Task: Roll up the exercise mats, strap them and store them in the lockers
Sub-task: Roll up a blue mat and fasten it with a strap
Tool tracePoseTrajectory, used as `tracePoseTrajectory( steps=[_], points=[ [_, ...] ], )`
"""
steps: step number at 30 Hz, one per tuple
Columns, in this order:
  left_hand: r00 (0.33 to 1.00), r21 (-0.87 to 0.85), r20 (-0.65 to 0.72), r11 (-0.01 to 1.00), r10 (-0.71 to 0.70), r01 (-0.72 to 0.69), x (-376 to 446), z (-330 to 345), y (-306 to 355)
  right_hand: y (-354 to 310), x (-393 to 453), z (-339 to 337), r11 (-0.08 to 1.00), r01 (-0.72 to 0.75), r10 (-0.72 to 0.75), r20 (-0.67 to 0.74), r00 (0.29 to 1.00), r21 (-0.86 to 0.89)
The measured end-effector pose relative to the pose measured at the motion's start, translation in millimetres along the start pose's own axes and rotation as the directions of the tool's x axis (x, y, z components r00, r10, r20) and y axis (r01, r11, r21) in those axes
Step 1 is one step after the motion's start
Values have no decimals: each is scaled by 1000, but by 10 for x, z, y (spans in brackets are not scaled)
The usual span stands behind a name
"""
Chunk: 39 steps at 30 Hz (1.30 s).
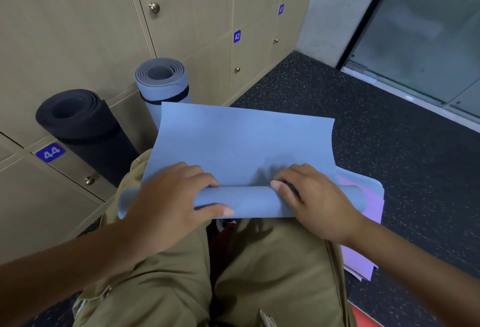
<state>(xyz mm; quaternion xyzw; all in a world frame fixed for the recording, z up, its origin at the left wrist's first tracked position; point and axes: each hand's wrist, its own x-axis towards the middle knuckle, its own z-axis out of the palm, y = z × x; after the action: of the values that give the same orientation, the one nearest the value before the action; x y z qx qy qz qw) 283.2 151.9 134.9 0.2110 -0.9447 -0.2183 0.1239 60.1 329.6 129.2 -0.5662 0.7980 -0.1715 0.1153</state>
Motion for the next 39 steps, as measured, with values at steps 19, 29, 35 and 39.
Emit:
tracePoseTrajectory(
  steps=[19, 29, 35, 39],
  points=[
    [973, -231, 226, 968, -43, 96, 605, -137, -112, 81, -57, 150, 998, 33, -46, -302, 952, -49],
    [967, 222, -62, 948, 247, -228, 388, 47, -134, 119, 164, 85, 1000, -17, 12, -205, 979, -26],
    [989, 149, 42, 978, 139, -143, 460, 9, -170, 118, 314, -2, 999, -50, 52, -106, 993, 18],
    [988, 27, 151, 999, 18, -22, 635, -78, -179, 148, 371, 21, 999, -38, 33, -190, 981, -22]
  ],
)
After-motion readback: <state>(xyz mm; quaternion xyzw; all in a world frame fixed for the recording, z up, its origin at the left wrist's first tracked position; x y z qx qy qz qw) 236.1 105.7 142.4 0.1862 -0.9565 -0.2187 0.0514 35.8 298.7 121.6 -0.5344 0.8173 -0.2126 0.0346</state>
